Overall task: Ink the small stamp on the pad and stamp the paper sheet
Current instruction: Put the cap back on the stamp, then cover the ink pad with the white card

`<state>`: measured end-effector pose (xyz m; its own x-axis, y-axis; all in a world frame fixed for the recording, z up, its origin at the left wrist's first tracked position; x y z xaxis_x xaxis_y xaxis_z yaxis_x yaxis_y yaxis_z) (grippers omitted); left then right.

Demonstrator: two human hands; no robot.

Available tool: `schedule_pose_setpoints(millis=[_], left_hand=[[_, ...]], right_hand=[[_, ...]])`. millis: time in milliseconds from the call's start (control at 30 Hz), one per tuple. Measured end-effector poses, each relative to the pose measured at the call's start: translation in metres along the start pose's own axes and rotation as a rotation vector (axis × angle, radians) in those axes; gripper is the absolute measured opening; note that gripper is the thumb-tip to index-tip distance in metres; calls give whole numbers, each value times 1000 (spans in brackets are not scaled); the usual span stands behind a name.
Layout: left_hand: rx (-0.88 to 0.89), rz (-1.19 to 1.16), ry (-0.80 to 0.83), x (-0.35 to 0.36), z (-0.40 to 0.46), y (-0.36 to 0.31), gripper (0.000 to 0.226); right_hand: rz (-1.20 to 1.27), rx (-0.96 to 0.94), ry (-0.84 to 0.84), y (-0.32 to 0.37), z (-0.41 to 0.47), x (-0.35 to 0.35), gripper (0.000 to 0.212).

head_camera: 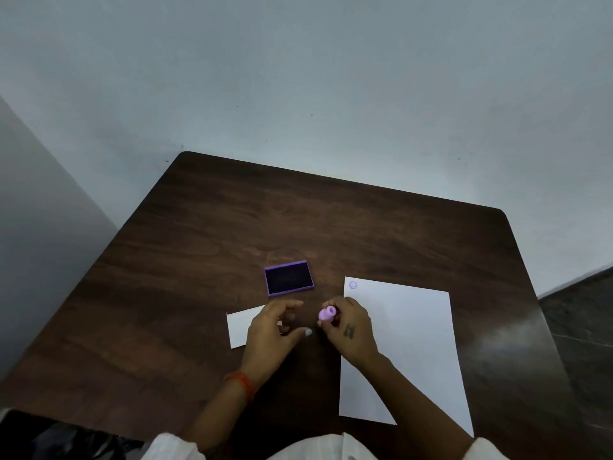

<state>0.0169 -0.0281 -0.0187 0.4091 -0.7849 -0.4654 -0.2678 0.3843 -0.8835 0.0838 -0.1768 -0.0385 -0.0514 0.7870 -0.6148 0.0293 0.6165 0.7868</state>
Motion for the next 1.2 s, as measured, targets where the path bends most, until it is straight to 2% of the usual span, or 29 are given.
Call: schedule_pose_setpoints(millis=[233, 300, 367, 467, 567, 633, 700, 833, 1033, 1200], left_hand=[[-22, 32, -14, -7, 2, 10, 45], [-35, 36, -27, -9, 2, 13, 44], [-58, 31, -66, -16, 4, 17, 42], [-80, 28, -178, -35, 6, 23, 34], [-106, 124, -373, -65, 6, 33, 31], [-173, 213, -429, -77, 5, 44, 37], [-295, 253, -409, -81, 2, 58, 47], [-466, 235, -328, -74, -5, 75, 60], [-491, 201, -287, -62, -12, 72, 55], [-482, 190, -317, -63, -12, 61, 53]], right_hand=[[-158, -42, 106, -3, 1, 12, 27], [-200, -58, 125, 0, 1, 11, 39], [-183, -39, 66, 8, 1, 6, 49], [-169, -143, -50, 33, 0, 1, 44], [-80, -159, 39, 53, -5, 19, 37], [-62, -121, 114, 58, -10, 35, 31], [-104, -99, 183, 58, -14, 51, 29], [-238, -65, 296, 53, -22, 73, 48], [-224, -9, 269, 50, -28, 78, 47], [-162, -7, 248, 55, -28, 74, 44]])
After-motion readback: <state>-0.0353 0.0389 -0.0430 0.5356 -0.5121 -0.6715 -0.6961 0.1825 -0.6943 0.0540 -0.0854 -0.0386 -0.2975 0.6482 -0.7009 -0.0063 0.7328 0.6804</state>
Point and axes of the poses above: each hand's wrist, its own z-axis towards the middle knuckle, its own x-axis out of the palm, y = z × x, the point moved 8 cm from there along z, towards the middle knuckle, and after that the axes turned 13 degrees about -y, right-handed, at the moved point
